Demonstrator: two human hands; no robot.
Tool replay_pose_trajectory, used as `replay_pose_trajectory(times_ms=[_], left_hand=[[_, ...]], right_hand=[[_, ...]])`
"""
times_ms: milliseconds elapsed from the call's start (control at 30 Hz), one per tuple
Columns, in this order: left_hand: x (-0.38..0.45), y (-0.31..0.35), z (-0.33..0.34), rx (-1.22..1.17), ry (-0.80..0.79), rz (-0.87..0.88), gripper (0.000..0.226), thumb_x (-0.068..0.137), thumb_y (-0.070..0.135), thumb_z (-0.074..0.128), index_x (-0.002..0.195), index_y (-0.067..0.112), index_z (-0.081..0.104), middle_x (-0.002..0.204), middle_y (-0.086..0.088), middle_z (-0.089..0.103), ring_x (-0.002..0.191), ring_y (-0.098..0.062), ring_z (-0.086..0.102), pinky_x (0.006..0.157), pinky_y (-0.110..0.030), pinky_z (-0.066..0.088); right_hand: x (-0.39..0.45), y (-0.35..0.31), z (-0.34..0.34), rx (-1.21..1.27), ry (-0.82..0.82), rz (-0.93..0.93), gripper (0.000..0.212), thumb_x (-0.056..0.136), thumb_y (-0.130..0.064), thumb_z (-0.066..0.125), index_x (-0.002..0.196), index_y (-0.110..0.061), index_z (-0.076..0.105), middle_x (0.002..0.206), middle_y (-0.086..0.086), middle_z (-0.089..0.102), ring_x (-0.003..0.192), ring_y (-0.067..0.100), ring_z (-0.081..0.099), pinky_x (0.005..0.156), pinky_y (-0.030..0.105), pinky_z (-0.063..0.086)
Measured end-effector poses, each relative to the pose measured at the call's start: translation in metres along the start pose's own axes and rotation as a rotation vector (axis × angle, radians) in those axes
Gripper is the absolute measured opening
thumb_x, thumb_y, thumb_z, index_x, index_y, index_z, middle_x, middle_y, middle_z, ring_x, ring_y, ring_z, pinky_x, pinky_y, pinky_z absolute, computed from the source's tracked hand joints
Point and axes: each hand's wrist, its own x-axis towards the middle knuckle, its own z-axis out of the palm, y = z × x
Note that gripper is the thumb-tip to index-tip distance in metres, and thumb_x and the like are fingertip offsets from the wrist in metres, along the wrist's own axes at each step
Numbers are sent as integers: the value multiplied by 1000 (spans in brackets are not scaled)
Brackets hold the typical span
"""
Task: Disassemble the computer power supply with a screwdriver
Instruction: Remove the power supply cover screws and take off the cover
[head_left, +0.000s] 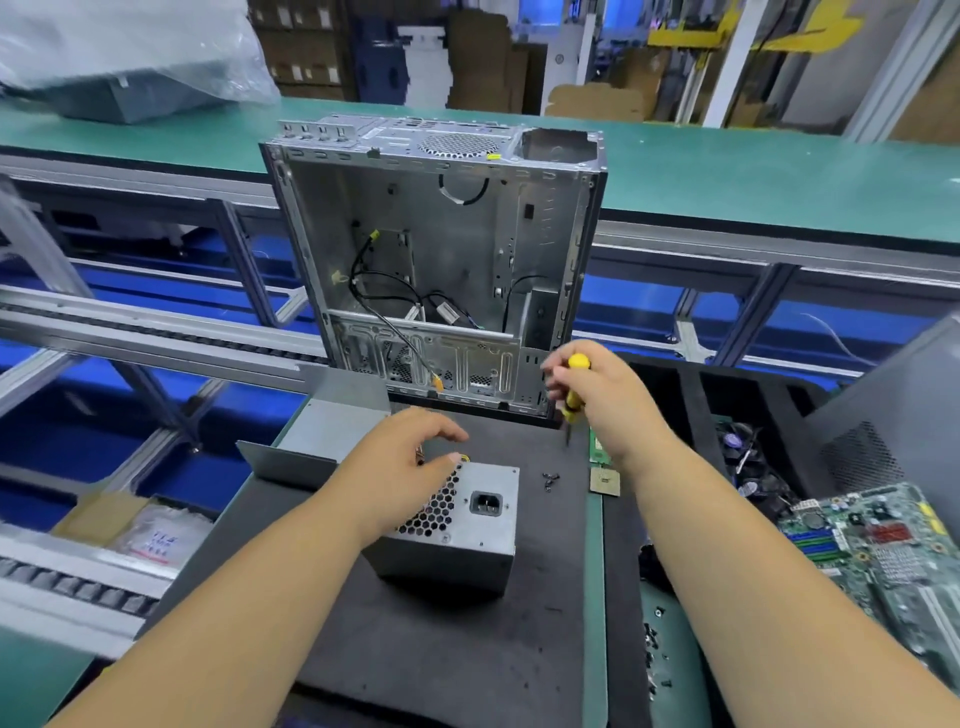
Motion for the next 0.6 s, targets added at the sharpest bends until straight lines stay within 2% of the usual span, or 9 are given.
replay_pose_trajectory(times_ms=[67, 133, 267, 333, 433, 600], left_hand=[[-5, -2, -3, 54, -46, 81, 22, 91, 22, 64, 105, 38, 64, 114, 22, 57, 114, 1, 49, 93, -5, 32], [-12, -6, -6, 62, -65, 126, 26, 89, 14, 65, 107, 33, 64, 113, 17, 58, 116, -2, 48, 92, -2, 29], [-25, -16, -15, 77, -144, 203, 34, 81, 8, 65, 110, 25, 64, 114, 13, 57, 113, -6, 51, 100, -23, 41], [-29, -20, -15, 61, -202, 255, 36, 79, 12, 68, 111, 25, 62, 116, 12, 56, 113, -6, 51, 98, -21, 41], [-35, -30, -14, 48, -279, 316, 37, 77, 24, 76, 110, 28, 59, 122, 15, 51, 116, -2, 47, 98, -17, 40], [-39, -39, -7, 26, -199, 341, 35, 73, 26, 80, 101, 28, 59, 120, 17, 49, 117, -6, 44, 101, -28, 41]], right_hand=[[-14, -22, 12, 144, -9, -54, 16, 84, -18, 54, 79, -27, 66, 74, -8, 65, 75, 12, 61, 69, 27, 46], [-28, -39, 25, 278, -3, -59, 11, 77, -18, 54, 79, -21, 64, 71, -6, 62, 73, 15, 57, 69, 29, 44], [-52, -55, 54, 475, 39, -60, 9, 74, -12, 52, 79, -12, 60, 72, 0, 56, 67, 16, 50, 67, 27, 42], [-62, -57, 64, 562, 37, -65, 10, 74, -10, 51, 80, -9, 59, 72, 3, 54, 65, 16, 48, 65, 25, 42], [-76, -57, 84, 562, 40, -73, 11, 74, -10, 50, 79, -10, 60, 70, 3, 52, 63, 16, 47, 65, 26, 41], [-96, -52, 106, 429, 66, -79, 12, 78, -13, 49, 79, -13, 62, 71, 2, 52, 64, 18, 47, 63, 26, 41]])
